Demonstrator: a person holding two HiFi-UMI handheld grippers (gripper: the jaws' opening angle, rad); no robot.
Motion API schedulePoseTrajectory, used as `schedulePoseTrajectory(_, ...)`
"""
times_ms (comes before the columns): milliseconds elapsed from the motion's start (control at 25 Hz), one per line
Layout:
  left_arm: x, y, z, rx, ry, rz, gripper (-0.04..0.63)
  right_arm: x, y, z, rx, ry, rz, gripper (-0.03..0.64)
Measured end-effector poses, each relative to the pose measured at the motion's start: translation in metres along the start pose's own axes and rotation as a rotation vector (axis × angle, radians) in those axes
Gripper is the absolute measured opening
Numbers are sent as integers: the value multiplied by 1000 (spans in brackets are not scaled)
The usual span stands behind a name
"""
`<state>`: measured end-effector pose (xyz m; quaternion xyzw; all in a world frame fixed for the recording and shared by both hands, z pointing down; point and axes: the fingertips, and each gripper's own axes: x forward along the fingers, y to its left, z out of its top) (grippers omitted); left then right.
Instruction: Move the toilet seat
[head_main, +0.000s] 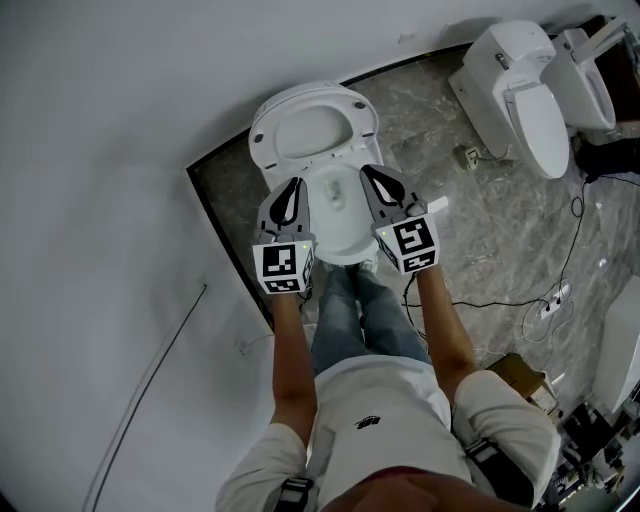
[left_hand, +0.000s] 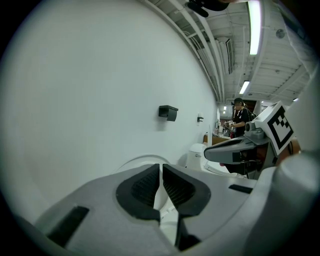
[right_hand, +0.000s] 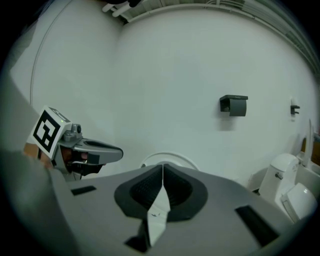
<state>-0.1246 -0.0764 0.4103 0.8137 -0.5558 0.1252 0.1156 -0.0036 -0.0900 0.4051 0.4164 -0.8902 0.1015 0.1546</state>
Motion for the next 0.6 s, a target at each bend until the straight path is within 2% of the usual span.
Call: schedulePoseTrajectory(600, -21, -2, 11, 12, -20, -7, 41, -11, 23, 16, -14, -14, 32, 34)
